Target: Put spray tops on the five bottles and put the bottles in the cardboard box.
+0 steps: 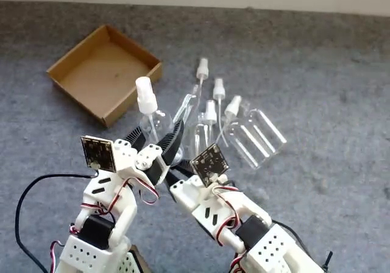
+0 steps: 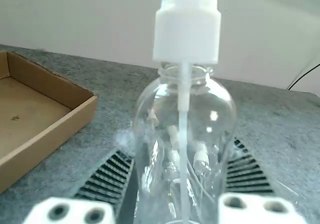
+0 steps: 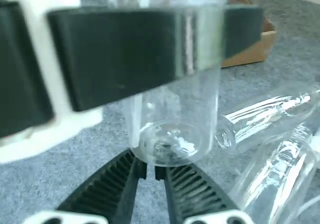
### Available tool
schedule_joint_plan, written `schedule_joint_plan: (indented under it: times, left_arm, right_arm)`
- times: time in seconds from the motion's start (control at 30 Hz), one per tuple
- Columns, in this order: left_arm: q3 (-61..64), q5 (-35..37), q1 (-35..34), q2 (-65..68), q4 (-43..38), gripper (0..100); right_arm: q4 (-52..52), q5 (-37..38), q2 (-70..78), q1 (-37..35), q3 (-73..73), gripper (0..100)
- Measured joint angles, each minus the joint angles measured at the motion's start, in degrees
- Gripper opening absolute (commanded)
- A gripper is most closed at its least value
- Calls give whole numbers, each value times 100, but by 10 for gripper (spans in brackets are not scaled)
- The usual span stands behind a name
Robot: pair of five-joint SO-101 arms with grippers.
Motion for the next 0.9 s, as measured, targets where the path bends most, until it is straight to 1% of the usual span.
schedule_joint_plan:
  times: [0.27,0.47,0.57,0.77,0.9]
  left_arm:
    - [0,9,0,-18,141,71]
    - [0,9,0,-26,149,71]
    - [0,9,0,-18,158,70]
    - [0,-18,0,-9,149,70]
    - [0,-18,0,-9,149,70]
  right_arm:
    - [0,9,9,484,9,22]
    - [0,9,9,536,9,22]
    - [0,9,9,360,9,22]
    - [0,9,9,-255,9,22]
    - [0,0,9,-475,9,22]
